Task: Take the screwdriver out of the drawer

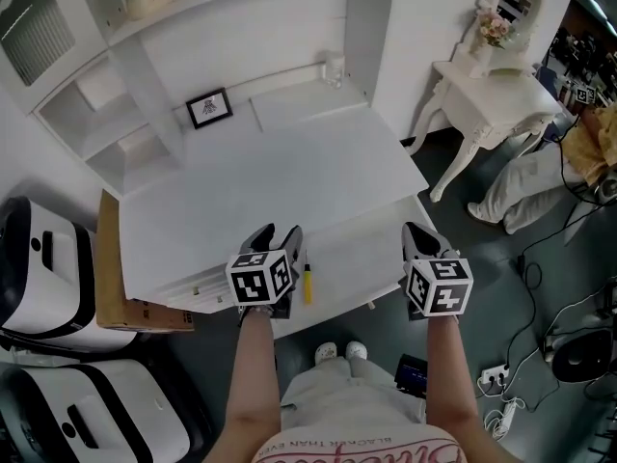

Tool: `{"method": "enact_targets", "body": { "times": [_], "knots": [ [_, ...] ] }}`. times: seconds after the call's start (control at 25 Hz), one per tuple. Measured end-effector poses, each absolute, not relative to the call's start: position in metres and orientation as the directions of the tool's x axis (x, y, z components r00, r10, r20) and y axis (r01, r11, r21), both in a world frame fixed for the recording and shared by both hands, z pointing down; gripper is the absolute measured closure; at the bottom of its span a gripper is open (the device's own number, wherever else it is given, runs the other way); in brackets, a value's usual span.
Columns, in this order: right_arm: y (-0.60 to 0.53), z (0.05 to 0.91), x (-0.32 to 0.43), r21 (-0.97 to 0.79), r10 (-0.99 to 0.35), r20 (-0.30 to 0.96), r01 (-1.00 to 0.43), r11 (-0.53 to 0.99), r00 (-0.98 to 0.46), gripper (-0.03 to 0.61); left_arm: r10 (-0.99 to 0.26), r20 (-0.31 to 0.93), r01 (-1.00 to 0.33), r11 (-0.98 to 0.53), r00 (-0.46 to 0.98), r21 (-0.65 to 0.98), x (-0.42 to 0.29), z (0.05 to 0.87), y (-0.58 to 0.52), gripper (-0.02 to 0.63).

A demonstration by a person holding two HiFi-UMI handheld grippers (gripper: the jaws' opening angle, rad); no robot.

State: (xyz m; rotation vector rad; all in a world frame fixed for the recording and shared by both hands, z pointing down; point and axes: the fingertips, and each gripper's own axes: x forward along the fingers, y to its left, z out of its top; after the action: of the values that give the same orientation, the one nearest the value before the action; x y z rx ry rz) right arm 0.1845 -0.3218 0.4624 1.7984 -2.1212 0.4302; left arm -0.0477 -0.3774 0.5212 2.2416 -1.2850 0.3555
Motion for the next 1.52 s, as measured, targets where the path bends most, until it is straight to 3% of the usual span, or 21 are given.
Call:
{"method": "enact_targets", "body": {
  "times": [0.8, 1.52],
  "knots": [
    [-0.307, 0.57, 0.194, -0.107, -0.749, 0.633, -0.98, 0.165, -0.195, 0.572, -0.472, 0.74, -0.873, -0.342, 0.479, 0.347, -0.026, 0.665, -0.335, 0.374],
    [-0.293, 0.618, 0.201, -0.147, -0.697, 0.691, -0.981, 0.124, -0.191, 0.572, -0.28, 0.886, -0.91, -0.303, 0.369, 0.283, -0.016, 0.772, -0.326, 0.376]
  ]
}}
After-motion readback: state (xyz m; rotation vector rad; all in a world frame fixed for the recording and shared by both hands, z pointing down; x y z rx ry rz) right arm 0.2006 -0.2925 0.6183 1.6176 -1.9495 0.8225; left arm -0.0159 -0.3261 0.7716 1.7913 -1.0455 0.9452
